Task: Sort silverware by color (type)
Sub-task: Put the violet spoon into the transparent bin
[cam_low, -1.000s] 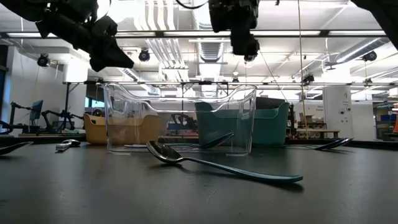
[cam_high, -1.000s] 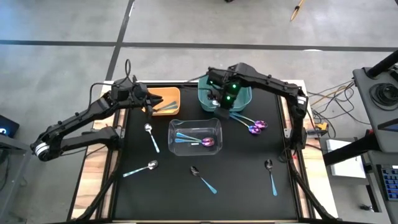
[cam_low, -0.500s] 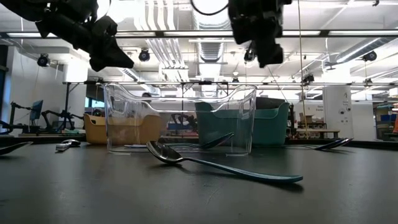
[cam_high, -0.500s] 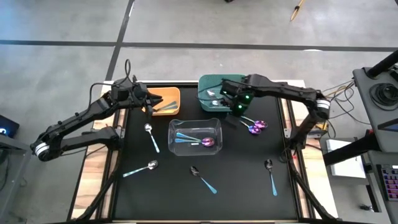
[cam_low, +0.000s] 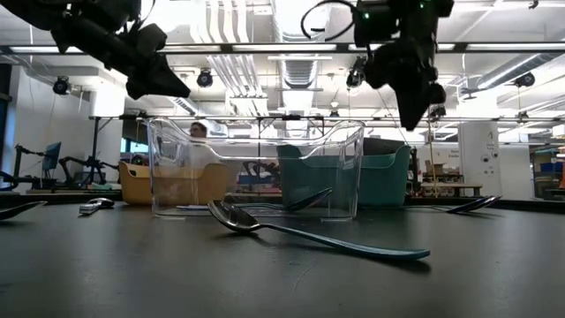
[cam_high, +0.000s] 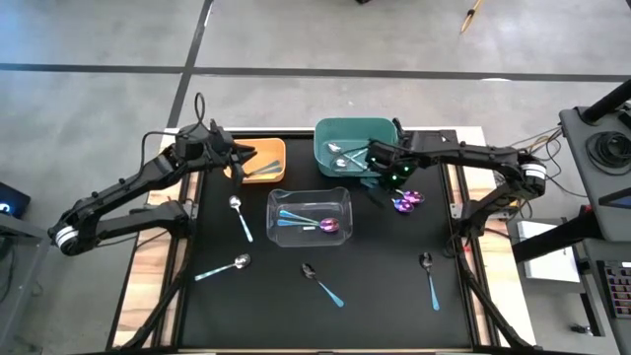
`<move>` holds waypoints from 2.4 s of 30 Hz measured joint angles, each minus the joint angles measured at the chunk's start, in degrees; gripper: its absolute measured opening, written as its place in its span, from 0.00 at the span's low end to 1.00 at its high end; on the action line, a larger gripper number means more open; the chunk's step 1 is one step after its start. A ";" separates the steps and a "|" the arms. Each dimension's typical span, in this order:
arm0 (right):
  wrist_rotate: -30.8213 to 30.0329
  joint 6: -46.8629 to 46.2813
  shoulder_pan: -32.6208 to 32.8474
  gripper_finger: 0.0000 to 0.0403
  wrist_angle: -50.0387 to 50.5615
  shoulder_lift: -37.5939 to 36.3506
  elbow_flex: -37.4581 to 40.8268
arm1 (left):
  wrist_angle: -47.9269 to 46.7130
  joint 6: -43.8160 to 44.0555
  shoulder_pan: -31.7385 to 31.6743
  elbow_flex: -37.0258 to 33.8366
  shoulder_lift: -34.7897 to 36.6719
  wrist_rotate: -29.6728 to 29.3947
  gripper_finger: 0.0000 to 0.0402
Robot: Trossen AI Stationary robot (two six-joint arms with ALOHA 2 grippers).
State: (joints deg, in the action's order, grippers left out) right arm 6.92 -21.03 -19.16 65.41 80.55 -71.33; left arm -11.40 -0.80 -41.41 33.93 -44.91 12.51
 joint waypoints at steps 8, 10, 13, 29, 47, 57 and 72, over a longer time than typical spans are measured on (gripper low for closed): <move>-0.04 0.47 0.00 0.23 -3.78 0.52 6.62 | 1.46 0.00 0.00 0.00 0.00 -0.04 0.13; -0.05 0.47 -0.22 0.23 -5.11 0.50 8.09 | 1.79 0.00 0.00 0.00 0.00 -0.04 0.13; -0.04 0.47 -0.83 0.23 -6.73 0.50 10.29 | 1.98 0.00 0.00 0.00 0.00 -0.04 0.13; -5.51 1.79 -2.25 0.23 -15.32 0.96 18.91 | 3.19 0.00 0.00 0.00 0.00 -0.11 0.13; -9.01 2.53 -2.25 0.23 -19.16 0.96 20.03 | 3.39 0.00 0.00 0.00 0.00 -0.11 0.13; -9.01 2.42 -2.25 0.23 -21.75 0.96 22.32 | 3.39 0.00 0.00 0.00 0.00 -0.11 0.13; -8.98 2.42 -2.25 0.23 -24.66 1.24 22.65 | 3.35 0.00 -0.01 0.00 0.00 -0.11 0.13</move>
State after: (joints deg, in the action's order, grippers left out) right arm -2.07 -18.61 -21.41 40.75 81.79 -48.69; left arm -8.05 -0.80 -41.42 33.93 -44.91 12.40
